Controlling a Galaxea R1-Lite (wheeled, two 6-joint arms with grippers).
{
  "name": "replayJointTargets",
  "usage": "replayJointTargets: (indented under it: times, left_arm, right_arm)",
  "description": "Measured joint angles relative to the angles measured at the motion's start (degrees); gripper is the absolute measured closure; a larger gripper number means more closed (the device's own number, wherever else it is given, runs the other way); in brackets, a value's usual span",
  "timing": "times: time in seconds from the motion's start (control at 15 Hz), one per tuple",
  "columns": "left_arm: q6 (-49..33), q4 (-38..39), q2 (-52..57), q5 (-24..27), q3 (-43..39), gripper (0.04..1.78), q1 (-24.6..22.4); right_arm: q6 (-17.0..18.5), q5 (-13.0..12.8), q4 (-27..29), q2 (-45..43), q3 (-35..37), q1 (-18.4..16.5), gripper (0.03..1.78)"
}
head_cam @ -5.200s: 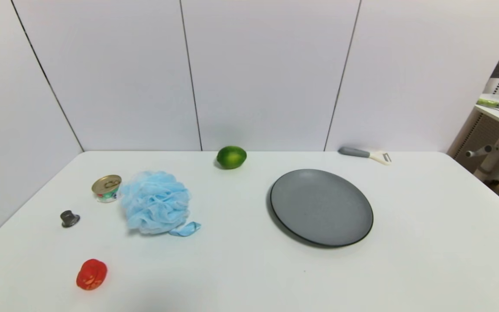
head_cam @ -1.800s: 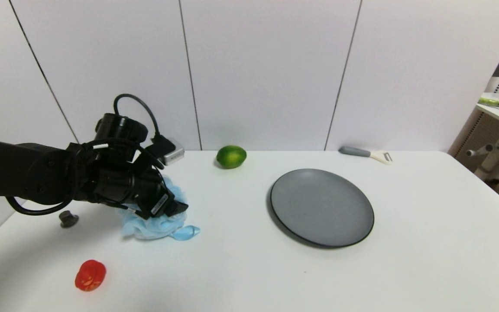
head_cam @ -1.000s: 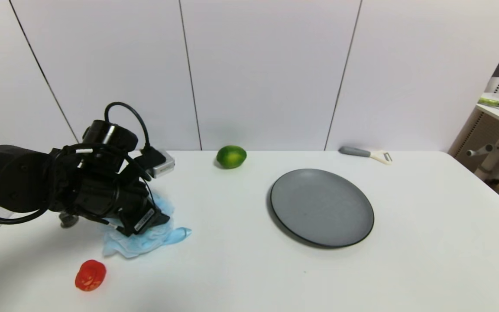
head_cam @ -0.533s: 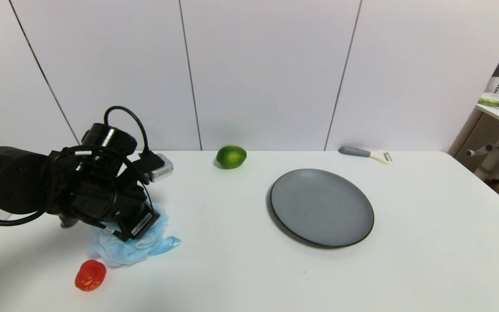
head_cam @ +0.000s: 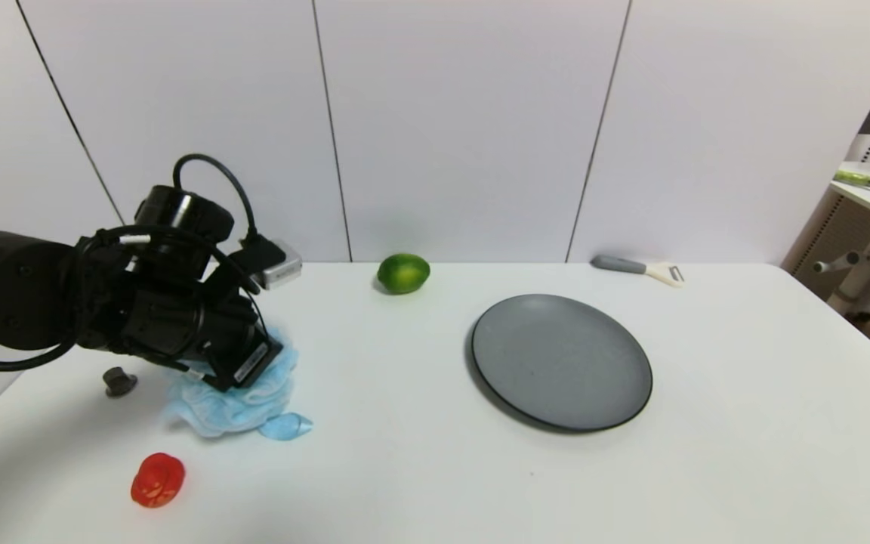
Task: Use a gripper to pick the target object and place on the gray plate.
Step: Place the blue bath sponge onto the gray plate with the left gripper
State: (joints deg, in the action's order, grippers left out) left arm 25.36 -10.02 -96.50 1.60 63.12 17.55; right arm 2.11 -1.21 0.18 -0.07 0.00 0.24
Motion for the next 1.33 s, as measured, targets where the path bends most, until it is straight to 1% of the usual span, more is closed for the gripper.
replayJointTargets:
  times: [0.27, 0.47, 0.6, 0.8, 1.0, 1.33]
  left_arm:
    - [-0.24, 1.78, -1.13, 2.5, 9.25, 1.61, 3.66]
    - [-2.35, 7.46, -3.77, 3.52, 14.67, 1.61, 8.13]
    - [-4.33, 13.02, -6.39, 3.66, 16.77, 1.61, 11.47]
    - [-6.75, 20.24, -12.01, 5.62, 19.61, 1.61, 16.43]
    - [-7.47, 24.41, -19.1, 8.13, 26.51, 1.61, 20.83]
    - [-7.73, 26.79, -30.26, 9.4, 38.84, 1.61, 27.93]
  right_arm:
    - [-0.02, 0.0, -0.02, 0.0, 0.0, 0.0, 0.11]
    - [-0.02, -0.02, -0.02, 0.0, 0.0, 0.0, 0.11]
    - [0.0, -0.02, 0.0, 0.0, 0.0, 0.0, 0.11]
    - [0.0, 0.0, -0.02, 0.0, 0.0, 0.0, 0.11]
    - [0.0, 0.0, -0.02, 0.0, 0.0, 0.0, 0.11]
    - [0.0, -0.02, -0.02, 0.0, 0.0, 0.0, 0.11]
